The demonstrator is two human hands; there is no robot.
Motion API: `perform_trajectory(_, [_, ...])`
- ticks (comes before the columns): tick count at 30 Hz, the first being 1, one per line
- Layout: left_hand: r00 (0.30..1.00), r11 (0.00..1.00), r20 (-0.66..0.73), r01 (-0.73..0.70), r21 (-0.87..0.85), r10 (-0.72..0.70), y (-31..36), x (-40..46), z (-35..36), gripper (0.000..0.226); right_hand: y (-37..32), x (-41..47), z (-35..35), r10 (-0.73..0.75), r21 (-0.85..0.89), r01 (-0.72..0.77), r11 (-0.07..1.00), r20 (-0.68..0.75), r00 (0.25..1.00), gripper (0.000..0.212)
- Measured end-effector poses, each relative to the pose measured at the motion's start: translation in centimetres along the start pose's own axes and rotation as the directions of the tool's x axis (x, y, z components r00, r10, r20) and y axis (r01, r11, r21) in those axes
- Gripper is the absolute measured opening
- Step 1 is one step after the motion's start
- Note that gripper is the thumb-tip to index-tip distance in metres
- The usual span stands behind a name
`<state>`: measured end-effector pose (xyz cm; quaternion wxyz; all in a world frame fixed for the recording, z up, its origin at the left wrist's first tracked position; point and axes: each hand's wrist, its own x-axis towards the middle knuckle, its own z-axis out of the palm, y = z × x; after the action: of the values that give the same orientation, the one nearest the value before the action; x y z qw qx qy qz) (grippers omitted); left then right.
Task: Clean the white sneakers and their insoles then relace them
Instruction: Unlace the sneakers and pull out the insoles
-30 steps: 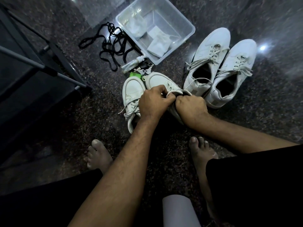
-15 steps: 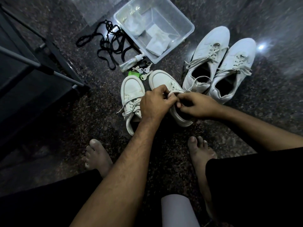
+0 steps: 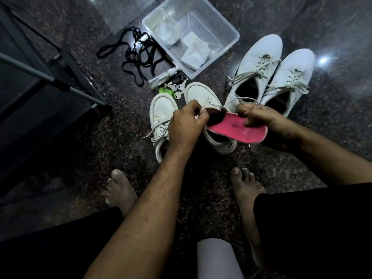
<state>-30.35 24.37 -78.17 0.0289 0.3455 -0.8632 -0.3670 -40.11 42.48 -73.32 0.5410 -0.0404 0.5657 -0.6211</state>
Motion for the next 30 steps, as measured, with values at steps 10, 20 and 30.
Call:
perform_trajectory(10, [0.992, 1.0, 0.129, 0.014, -0.017, -0.012, -0.1, -1.5, 0.4, 0.032, -4.9, -5.9, -0.8, -0.22, -0.072, 0.213, 0.974, -0.1, 0.97, 0.017])
perform_trajectory(20, [0.997, 0.998, -0.059, -0.046, 0.045, 0.049, -0.2, -4.7, 0.3, 0.056, -1.7, -8.6, -2.9, -0.491, -0.45, 0.384, 0.806, -0.148, 0.858, 0.026])
perform_trajectory(30, [0.984, 0.955, -0.167, 0.102, 0.277, -0.057, -2.9, -4.9, -2.0, 0.054, 7.2, 3.2, -1.0, -0.334, -0.903, -0.018, 0.43, -0.177, 0.926, 0.023])
